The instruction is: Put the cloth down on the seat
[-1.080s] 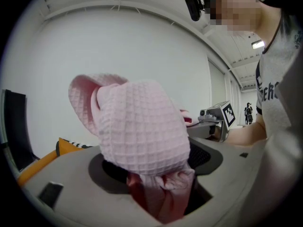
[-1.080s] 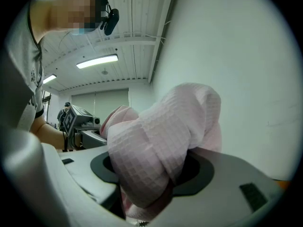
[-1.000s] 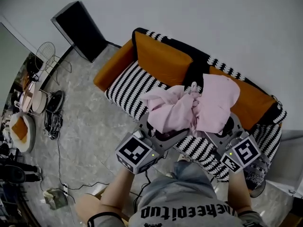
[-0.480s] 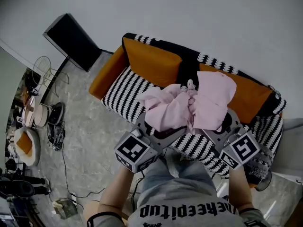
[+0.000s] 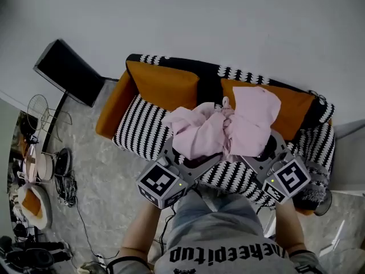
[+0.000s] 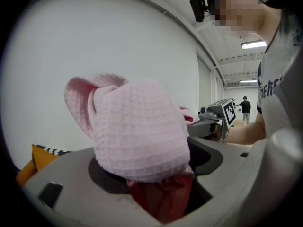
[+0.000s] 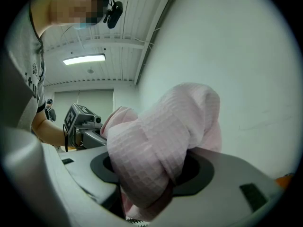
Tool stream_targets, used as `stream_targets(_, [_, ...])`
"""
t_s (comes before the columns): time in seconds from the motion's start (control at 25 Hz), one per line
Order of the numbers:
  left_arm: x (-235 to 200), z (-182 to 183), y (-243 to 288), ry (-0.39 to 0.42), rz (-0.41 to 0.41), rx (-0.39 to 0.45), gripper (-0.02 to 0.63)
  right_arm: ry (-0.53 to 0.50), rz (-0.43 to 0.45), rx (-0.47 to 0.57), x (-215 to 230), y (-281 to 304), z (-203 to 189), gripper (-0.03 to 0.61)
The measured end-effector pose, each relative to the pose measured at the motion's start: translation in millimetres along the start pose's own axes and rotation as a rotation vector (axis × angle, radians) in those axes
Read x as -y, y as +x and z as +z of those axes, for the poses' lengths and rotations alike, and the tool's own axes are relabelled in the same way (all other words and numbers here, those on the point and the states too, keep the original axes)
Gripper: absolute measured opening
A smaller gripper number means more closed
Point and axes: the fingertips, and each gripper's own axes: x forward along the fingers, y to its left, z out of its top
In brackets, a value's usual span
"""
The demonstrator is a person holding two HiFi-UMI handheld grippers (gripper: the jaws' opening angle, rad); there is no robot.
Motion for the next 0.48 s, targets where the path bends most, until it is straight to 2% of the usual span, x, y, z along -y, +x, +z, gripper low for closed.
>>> stream_targets(0.48, [-45.4,-7.9,10.1,0.022,-0.157,-0.04,0.376,0.051,-0.155,-0.026,11.3,34.8,-10.1,0.265])
